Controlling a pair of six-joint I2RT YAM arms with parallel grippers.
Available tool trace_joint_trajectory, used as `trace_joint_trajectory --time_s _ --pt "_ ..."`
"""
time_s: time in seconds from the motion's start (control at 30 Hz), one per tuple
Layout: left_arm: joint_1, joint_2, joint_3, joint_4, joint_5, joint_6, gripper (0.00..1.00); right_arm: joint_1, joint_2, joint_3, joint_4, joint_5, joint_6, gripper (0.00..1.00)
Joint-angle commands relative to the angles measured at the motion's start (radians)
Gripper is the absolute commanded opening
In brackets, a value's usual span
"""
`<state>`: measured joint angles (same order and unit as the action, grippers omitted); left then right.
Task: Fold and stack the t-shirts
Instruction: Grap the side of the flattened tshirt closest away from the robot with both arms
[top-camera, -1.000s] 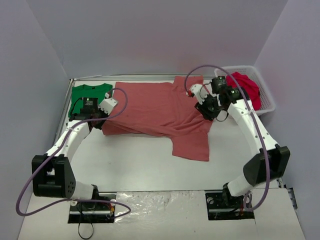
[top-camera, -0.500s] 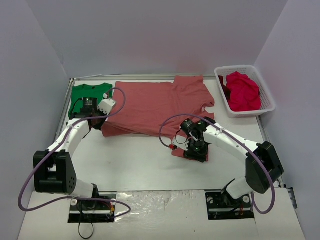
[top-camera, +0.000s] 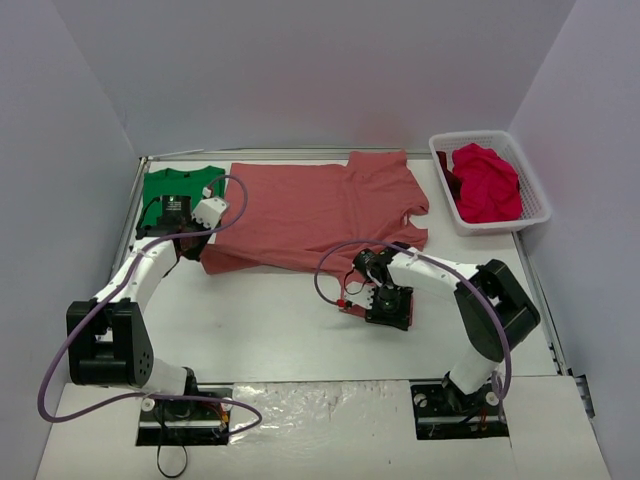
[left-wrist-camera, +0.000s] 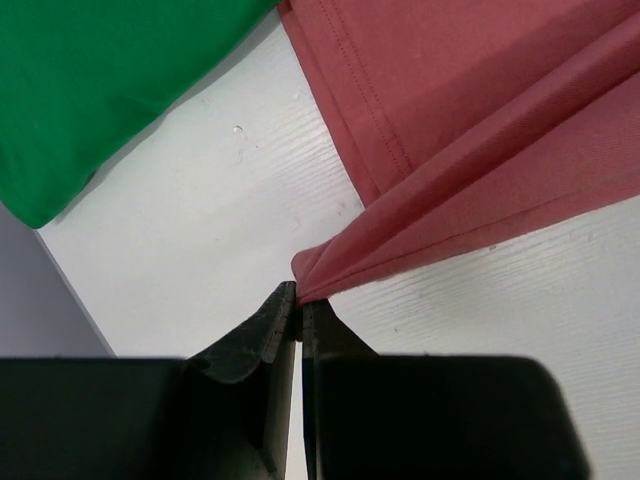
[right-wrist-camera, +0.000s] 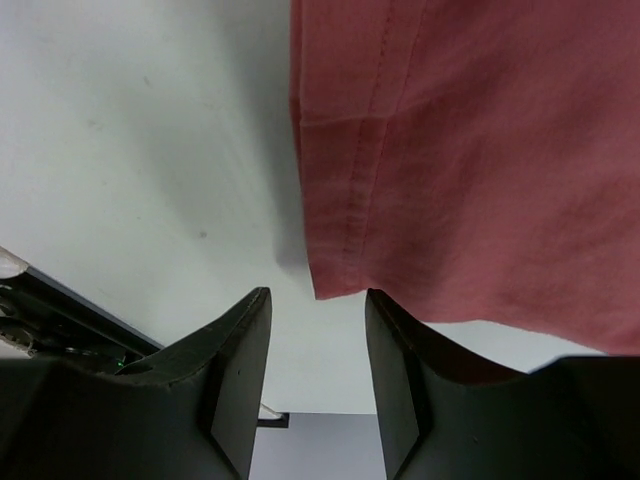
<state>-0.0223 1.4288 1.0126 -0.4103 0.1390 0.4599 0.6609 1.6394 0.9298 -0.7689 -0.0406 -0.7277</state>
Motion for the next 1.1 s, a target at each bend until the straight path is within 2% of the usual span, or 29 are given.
trace_joint_trajectory --time_s 0.0,0.33,0.43,0.5,0.53,0.6,0.63,0.83,1.07 --pt "0.012 -0.01 -0.002 -0.002 0.013 -0.009 0.02 -0.006 0.036 0.012 -0.015 0.022 -0.009 0.39" --pt "0.012 -0.007 -0.016 0.01 0.027 -0.001 0.02 -0.004 0.129 0.046 -0.006 0.008 0.005 0.46" --pt "0.012 -0.005 -0.012 0.004 0.039 0.0 0.02 0.0 0.148 0.053 0.005 0.008 0.023 0.45" --pt "0.012 -0.008 -0.014 0.001 0.048 -0.001 0.02 0.008 0.154 0.052 0.023 0.024 0.037 0.41" --pt "0.012 -0.011 -0.017 0.004 0.05 0.0 0.02 0.016 0.16 0.049 0.034 0.037 0.046 0.29" --pt "0.012 -0.013 -0.016 0.002 0.053 0.0 0.02 0.014 0.165 0.046 0.045 0.038 0.053 0.14" --pt "0.012 -0.014 -0.017 -0.001 0.054 0.0 0.02 0.016 0.166 0.046 0.045 0.066 0.053 0.01" --pt "0.01 -0.039 -0.019 -0.022 0.076 0.025 0.02 -0.012 0.105 0.078 -0.024 0.044 0.053 0.0" --pt "0.004 -0.177 -0.075 -0.113 0.134 0.115 0.02 -0.121 -0.055 0.202 -0.257 -0.131 0.016 0.0"
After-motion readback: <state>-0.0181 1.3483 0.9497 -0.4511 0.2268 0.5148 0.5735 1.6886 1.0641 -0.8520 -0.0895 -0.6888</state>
